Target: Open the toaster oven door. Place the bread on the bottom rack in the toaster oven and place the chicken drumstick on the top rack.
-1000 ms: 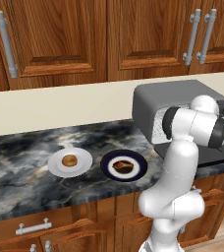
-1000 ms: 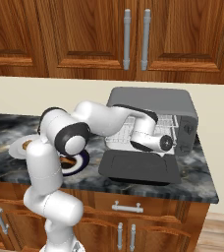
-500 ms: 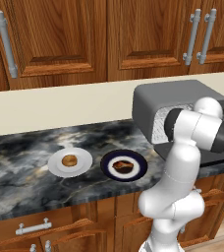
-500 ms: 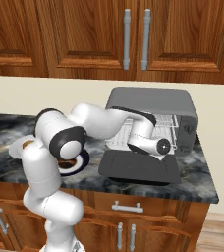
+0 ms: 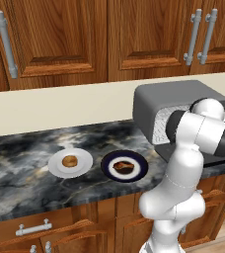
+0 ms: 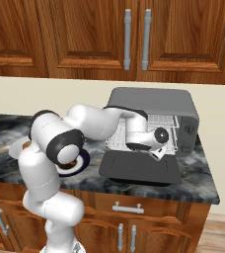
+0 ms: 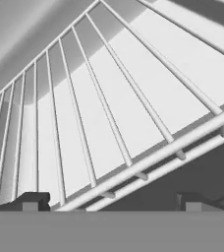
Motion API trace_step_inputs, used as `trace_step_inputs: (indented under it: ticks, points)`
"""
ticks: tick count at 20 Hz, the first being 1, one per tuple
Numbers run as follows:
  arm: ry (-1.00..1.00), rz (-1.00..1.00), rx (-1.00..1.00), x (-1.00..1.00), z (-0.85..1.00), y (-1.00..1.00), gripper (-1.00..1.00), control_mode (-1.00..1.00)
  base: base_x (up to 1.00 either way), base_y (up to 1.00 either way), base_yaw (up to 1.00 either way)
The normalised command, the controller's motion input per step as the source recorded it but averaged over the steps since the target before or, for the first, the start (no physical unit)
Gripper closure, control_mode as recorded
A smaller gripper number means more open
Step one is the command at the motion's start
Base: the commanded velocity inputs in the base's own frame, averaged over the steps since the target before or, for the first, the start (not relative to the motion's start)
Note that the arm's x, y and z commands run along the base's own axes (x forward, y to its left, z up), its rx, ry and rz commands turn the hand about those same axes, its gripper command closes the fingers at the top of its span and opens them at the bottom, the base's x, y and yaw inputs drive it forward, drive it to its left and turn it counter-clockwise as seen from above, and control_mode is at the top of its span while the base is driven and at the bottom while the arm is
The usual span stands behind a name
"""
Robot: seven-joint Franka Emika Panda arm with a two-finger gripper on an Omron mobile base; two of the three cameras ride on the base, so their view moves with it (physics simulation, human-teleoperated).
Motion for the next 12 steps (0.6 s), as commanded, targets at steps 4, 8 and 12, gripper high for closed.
trace_step_inputs:
  ticks: [4, 8, 12]
  points:
    - [0.18, 0.01, -0.09, -0.20, -0.22, 0.00, -1.00, -1.00, 0.00, 0.00, 0.00]
    - [0.08, 0.00, -0.08, -0.04, -0.15, 0.01, -1.00, -1.00, 0.00, 0.00, 0.00]
    - [0.06, 0.00, -0.19, -0.31, -0.40, 0.05, -1.00, -1.00, 0.00, 0.00, 0.00]
